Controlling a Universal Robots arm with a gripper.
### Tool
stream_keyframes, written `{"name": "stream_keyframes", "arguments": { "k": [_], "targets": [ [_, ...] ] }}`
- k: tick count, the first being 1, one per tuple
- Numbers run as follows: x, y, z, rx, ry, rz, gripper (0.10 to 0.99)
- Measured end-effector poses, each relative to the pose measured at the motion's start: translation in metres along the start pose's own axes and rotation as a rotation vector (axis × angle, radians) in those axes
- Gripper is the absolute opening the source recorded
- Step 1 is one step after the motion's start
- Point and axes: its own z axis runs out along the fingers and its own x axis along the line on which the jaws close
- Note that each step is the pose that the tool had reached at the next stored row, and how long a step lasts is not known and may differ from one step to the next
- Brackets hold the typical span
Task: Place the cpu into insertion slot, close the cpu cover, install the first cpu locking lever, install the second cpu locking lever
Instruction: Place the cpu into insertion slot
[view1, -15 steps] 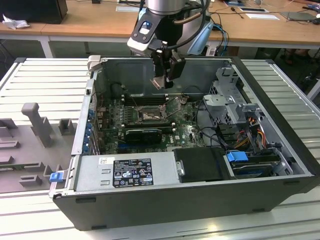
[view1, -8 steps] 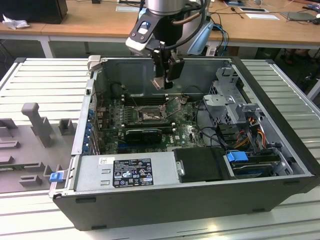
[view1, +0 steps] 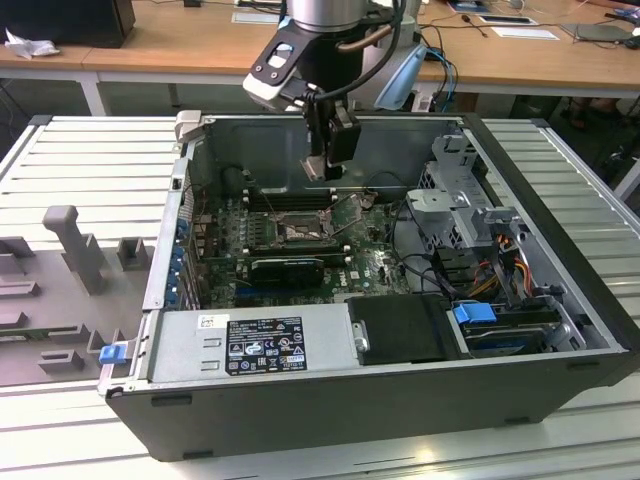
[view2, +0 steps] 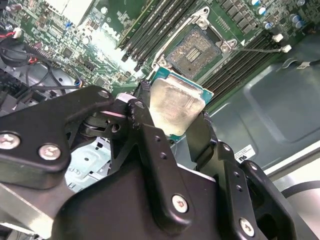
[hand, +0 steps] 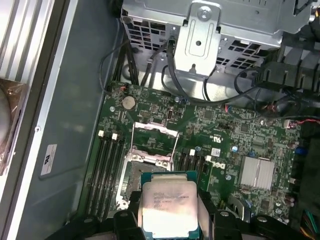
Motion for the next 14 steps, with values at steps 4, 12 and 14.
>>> {"name": "stream_keyframes", "arguments": {
  "k": [4, 12, 14],
  "targets": [
    [0.0000, -0.0002, 0.0014, 0.000, -0.0004, 0.005, 0.529],
    [-0.0001, -0.0008, 0.0079, 0.000, -0.0005, 0.005, 0.529],
    [-0.0002, -0.0010, 0.0103, 0.000, -0.0004, 0.005, 0.529]
  ]
}}
